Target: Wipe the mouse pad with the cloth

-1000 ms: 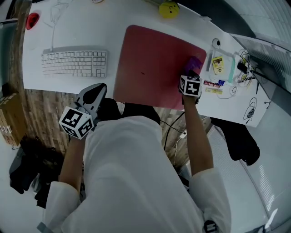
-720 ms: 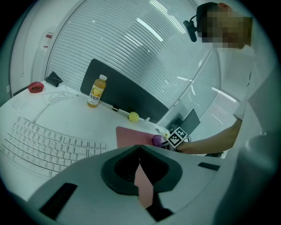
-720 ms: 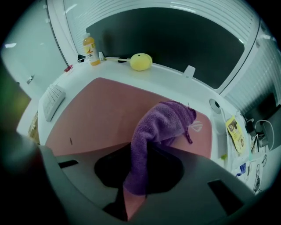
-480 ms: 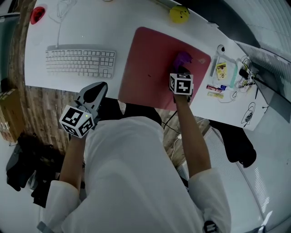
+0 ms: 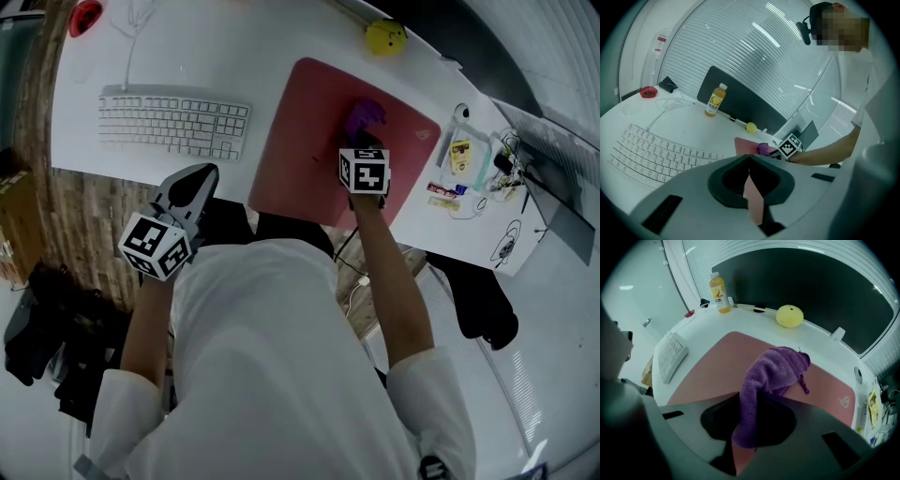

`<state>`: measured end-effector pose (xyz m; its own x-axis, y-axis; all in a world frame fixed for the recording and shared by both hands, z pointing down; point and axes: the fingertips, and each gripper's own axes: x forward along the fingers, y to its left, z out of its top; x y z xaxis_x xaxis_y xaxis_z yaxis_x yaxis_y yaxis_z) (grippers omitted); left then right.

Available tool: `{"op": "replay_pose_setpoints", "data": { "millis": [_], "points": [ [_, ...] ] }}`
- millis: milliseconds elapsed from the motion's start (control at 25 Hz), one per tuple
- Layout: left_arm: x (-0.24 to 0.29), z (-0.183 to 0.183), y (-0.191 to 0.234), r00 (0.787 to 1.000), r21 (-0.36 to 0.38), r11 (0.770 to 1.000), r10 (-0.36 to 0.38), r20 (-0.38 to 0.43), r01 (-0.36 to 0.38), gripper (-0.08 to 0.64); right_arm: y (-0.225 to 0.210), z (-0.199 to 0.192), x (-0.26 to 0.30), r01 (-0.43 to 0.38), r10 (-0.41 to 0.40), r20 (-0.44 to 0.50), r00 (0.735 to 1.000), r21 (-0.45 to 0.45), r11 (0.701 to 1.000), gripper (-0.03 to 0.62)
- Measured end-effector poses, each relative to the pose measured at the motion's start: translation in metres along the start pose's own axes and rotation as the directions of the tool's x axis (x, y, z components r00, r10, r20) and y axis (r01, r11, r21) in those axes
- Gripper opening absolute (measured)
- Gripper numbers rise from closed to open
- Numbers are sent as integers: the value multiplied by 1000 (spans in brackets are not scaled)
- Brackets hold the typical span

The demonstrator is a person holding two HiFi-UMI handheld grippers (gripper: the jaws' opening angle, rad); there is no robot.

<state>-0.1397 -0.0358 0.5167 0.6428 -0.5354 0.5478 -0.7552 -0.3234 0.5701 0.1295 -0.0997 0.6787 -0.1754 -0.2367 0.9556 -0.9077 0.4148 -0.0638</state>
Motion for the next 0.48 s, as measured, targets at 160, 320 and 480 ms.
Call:
{"op": "replay_pose_setpoints", "data": {
  "millis": [160, 320, 480],
  "points": [
    [-2, 4, 6, 1000, -10, 1000, 10, 15, -10, 18, 15, 9, 3, -20, 21, 5, 1000, -17, 1000, 83],
    [-6, 4, 11, 1000, -13, 1000, 13, 20, -13, 18, 35, 19, 6, -46, 47, 9, 999, -42, 998, 83],
    [-10, 1, 15, 999, -22, 1000, 23, 24, -22, 18, 53, 28, 9, -68, 69, 17, 997, -71, 995, 83]
  ]
}}
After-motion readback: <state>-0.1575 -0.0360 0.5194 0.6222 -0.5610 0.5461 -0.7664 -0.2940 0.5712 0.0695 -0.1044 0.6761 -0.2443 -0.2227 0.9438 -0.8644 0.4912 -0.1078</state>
